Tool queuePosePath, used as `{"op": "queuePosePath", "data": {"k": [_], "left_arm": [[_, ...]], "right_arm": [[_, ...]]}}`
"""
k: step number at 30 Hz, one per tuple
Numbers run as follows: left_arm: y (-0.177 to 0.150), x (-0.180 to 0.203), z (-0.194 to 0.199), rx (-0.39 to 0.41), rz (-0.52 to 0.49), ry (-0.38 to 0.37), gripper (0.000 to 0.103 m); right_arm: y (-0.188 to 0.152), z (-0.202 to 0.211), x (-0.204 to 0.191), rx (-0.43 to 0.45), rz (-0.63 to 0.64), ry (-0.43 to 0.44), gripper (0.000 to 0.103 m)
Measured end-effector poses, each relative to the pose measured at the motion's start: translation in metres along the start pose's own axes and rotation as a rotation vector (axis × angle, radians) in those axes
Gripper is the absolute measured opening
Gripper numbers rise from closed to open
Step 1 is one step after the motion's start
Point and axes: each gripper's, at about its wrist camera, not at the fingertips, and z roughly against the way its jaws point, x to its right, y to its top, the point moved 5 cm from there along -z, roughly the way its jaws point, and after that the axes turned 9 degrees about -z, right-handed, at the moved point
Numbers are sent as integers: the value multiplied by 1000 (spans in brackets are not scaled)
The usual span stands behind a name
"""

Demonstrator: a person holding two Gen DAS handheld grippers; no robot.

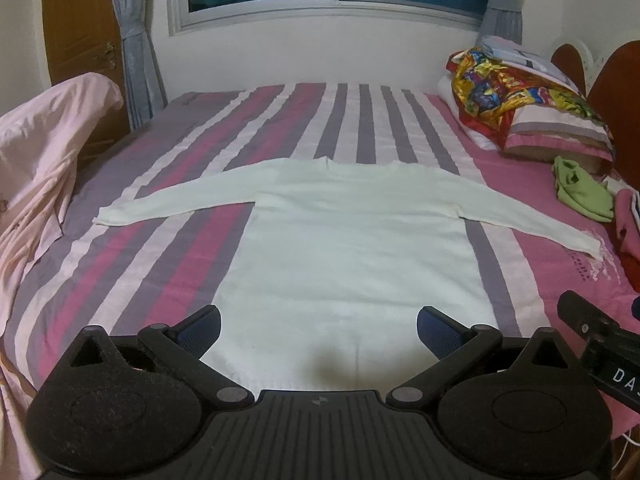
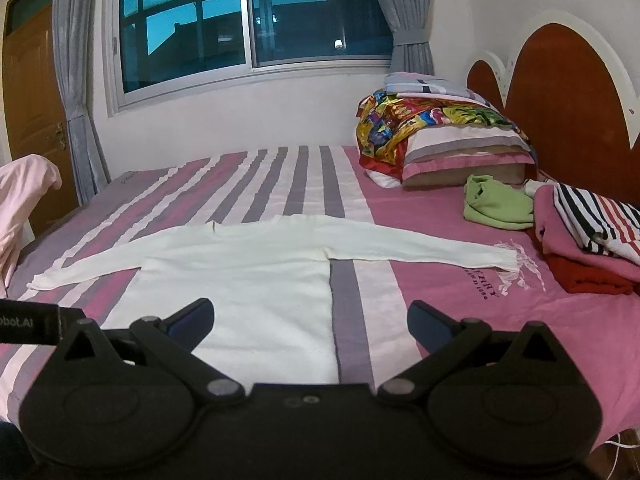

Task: Fold small clothes

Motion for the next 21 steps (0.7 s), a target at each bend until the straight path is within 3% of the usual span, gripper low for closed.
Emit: {"op": "queuePosePath", "data": {"k": [21], "left_arm": [[2, 1, -15, -22, -15, -4, 103]], "right_arm": [[-6, -6, 1, -15, 21, -11, 103]]}}
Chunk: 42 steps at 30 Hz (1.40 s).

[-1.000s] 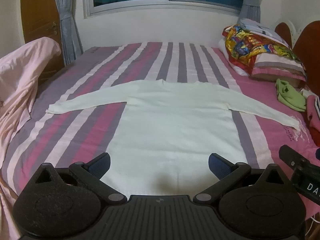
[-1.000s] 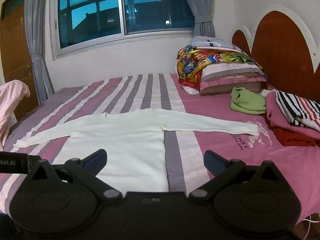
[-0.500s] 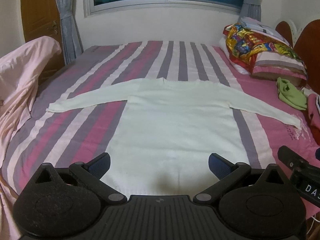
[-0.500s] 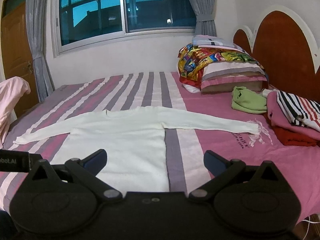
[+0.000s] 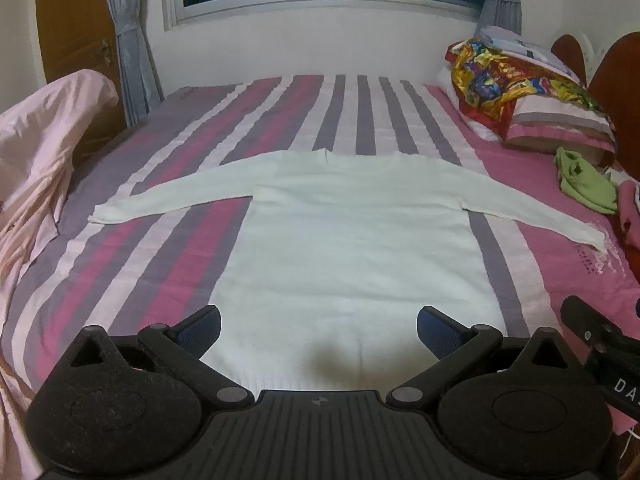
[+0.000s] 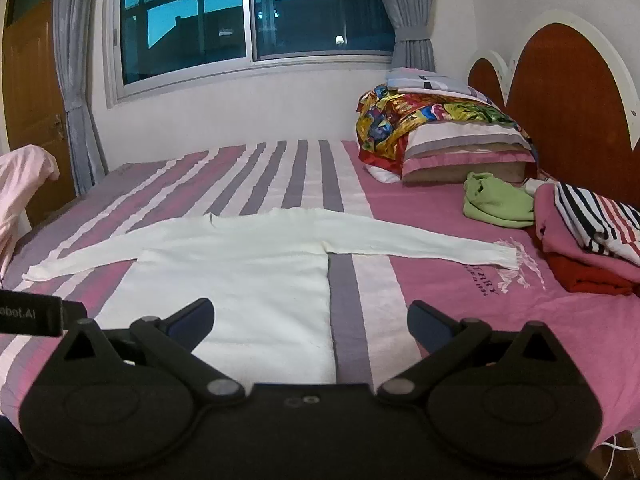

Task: Fold small clothes

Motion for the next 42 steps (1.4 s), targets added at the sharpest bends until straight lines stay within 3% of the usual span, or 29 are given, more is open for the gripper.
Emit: {"op": "queuePosePath", "data": {"k": [10, 24, 32, 37, 42], "left_arm": [[11, -1, -27, -16, -24, 11, 103], [61, -3, -103, -22, -42, 45, 103], [90, -3, -168, -69, -36, 62, 103], [105, 3, -212, -101, -31, 73, 103], [111, 9, -244, -118, -40, 75, 103]], "right_arm": [[0, -23, 7, -22, 16, -31, 103], [28, -106, 53, -43, 6, -144, 102], [47, -184, 105, -112, -105, -213, 84], [56, -227, 131, -147, -169, -237, 84], [53, -271, 165, -207, -257, -263, 72]]}}
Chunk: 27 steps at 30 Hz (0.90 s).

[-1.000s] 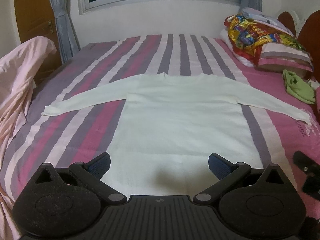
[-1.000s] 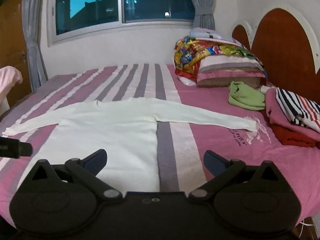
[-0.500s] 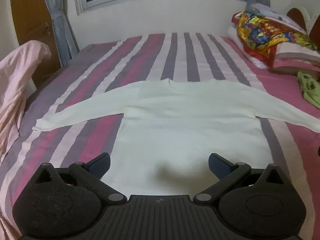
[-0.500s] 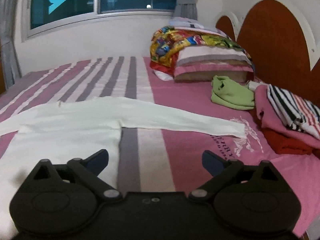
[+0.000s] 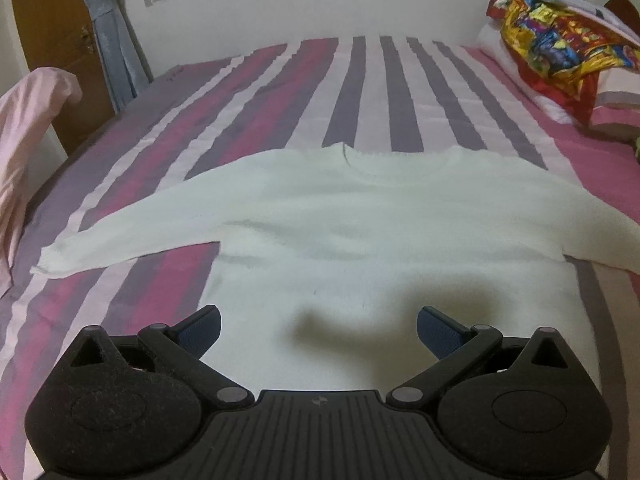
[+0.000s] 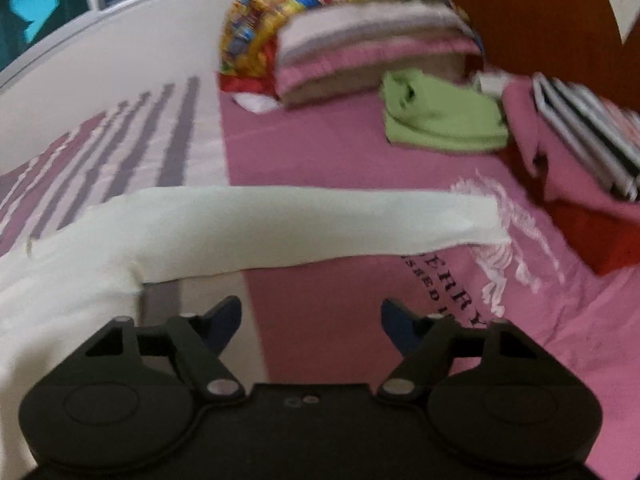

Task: Fold small clothes
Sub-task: 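Move the right tool to a sweater sleeve cuff and close on it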

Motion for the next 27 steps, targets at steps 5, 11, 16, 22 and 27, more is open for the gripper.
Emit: {"op": "queuePosePath", "data": {"k": [5, 11, 16, 22, 27], "left_arm": [[9, 2, -33, -33, -2, 14, 103], [18, -1, -54, -36, 17, 27, 103], [15, -5, -61, -43, 13, 32, 103], [9, -16, -64, -55, 1, 56, 103], [5, -31, -61, -49, 28, 70, 103]], "right_arm": [[9, -41, 28, -45, -121, -38, 67], [27, -75, 59, -38, -275, -75, 55], [44, -96, 85, -3, -385, -112, 49], [58, -104, 98, 42, -446, -134, 9], [75, -89, 63, 119, -310, -69, 5]]}}
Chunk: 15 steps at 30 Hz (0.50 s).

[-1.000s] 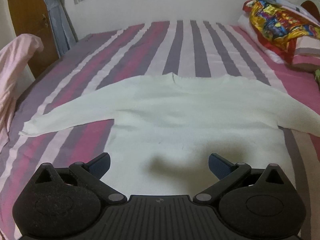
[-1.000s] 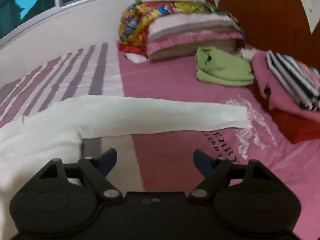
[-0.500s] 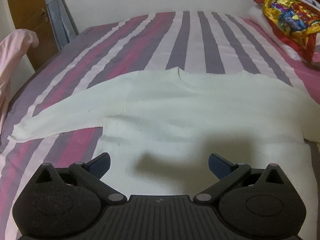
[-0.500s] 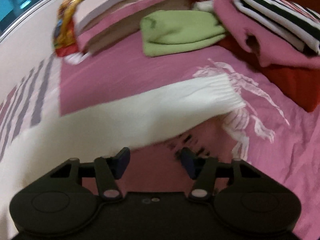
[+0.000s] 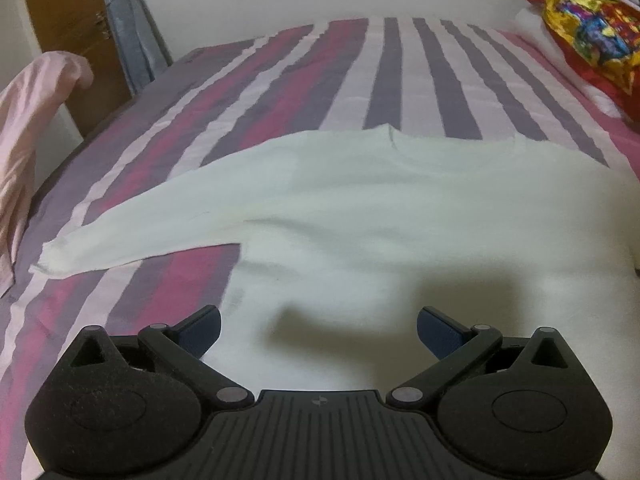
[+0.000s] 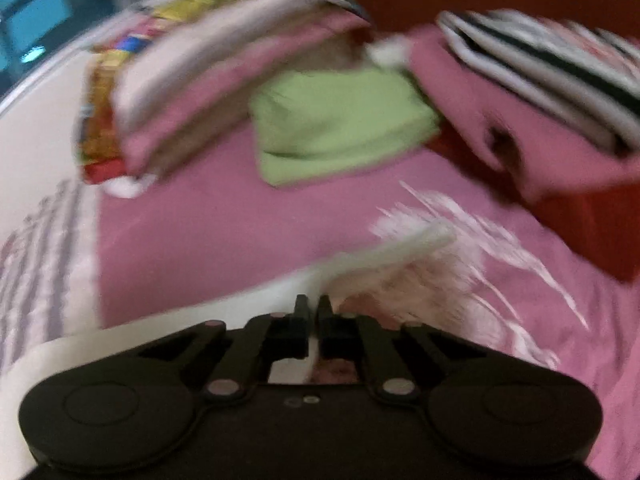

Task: Fold small clothes
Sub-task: 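Move the right tool to a sweater sleeve cuff and close on it, then fold the held sleeve across the sweater body with the right tool, release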

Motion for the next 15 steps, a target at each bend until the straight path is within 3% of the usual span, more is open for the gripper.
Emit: {"op": "queuePosePath", "data": {"k": [3, 7, 10, 15], "left_arm": [[-1, -12, 3, 13, 21, -3, 103], [-2, -30, 4, 19, 38, 12, 103], [-5, -51, 2, 16, 72, 23, 103], [-11, -86, -6, 19, 140, 31, 103]], "right_arm": [[-9, 18, -51, 9, 97, 129, 5], [-49, 45, -149, -18, 233, 341, 5], [-102, 65, -225, -83, 328, 498, 5], [-209, 74, -313, -295, 427, 673, 7]]}}
